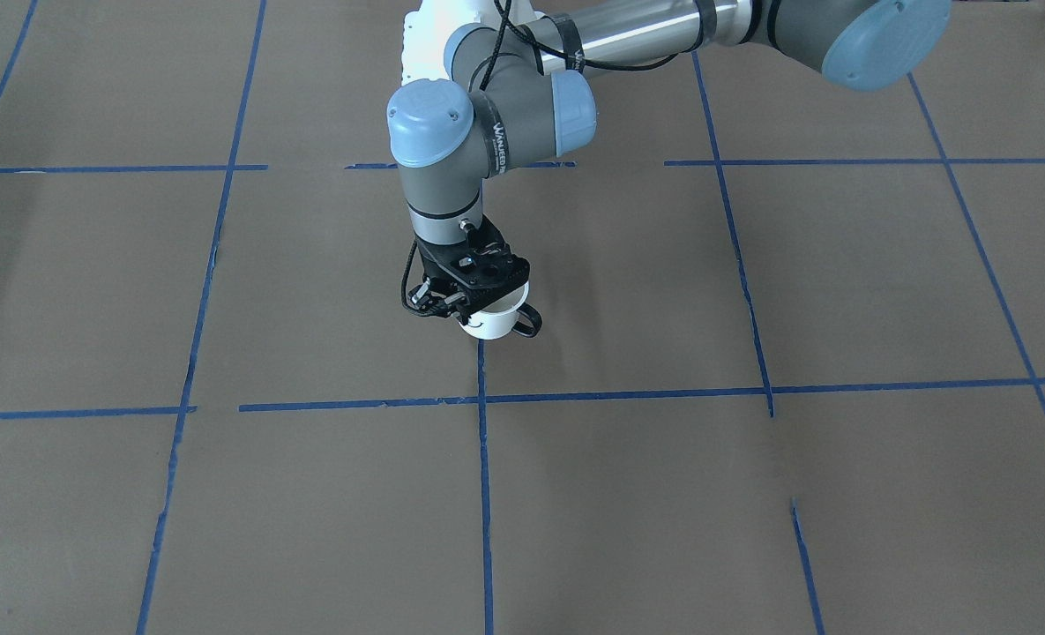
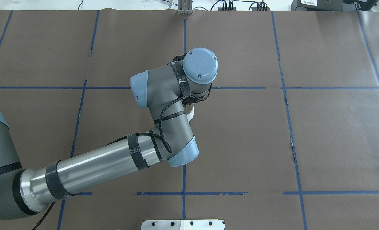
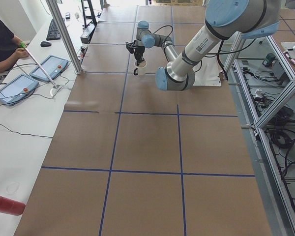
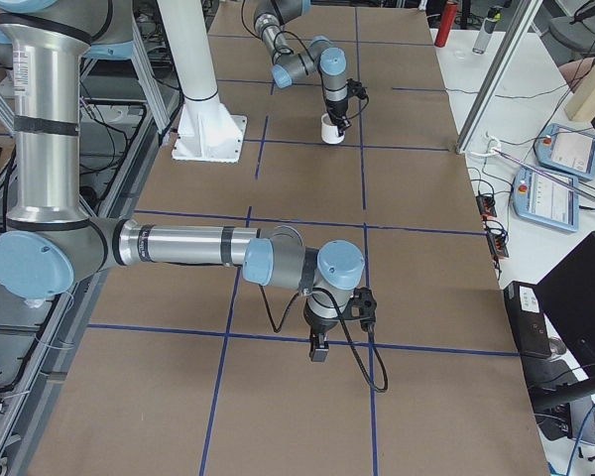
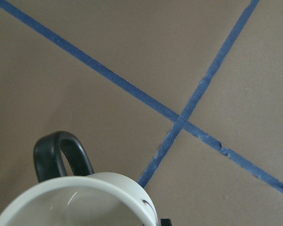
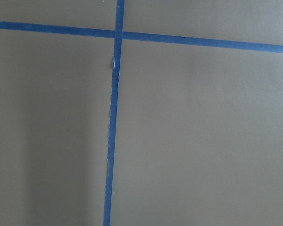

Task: Flip mug
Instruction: 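Rotate the left wrist to turn the mug upright, opening facing up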

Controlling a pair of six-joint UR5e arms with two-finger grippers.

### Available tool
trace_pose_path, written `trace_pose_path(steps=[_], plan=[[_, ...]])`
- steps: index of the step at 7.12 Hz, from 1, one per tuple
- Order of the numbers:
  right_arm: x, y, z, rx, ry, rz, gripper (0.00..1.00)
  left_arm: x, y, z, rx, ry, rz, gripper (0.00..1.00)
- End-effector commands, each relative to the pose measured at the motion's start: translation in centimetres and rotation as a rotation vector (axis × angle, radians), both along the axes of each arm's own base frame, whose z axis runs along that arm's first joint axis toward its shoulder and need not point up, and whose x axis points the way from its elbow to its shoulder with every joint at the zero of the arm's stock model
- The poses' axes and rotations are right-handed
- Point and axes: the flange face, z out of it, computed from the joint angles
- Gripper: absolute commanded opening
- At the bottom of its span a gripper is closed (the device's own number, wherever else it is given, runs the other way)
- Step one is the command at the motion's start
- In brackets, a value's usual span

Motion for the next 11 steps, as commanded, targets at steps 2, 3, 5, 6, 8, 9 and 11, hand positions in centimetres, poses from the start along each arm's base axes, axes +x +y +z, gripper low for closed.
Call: trace_pose_path(steps=[2,3,5,6,8,9,11], plan=[[0.0,0.0,0.0,0.0,0.0,0.0,1.0,1.4,-0.3,1.3,-0.009,-0.048,0.006,0.0],[0.0,0.0,0.0,0.0,0.0,0.0,1.0,1.7,-0.1,1.6,-0.011,-0.051,0.011,0.0],[0.0,0.0,0.0,0.0,0.0,0.0,1.0,2.2,0.6,1.7,-0.01,-0.052,0.02,0.0],[0.0,0.0,0.0,0.0,0.0,0.0,1.0,2.2,0.6,1.5,-0.005,-0.052,0.016,0.07],[0.0,0.0,0.0,0.0,0.0,0.0,1.0,2.1,0.7,1.2,-0.002,-0.047,0.016,0.12],[0.0,0.0,0.0,0.0,0.0,0.0,1.0,2.2,0.9,0.9,0.0,-0.044,0.019,0.12],[0.0,0.0,0.0,0.0,0.0,0.0,1.0,2.8,1.5,1.0,0.017,-0.053,0.016,0.14]])
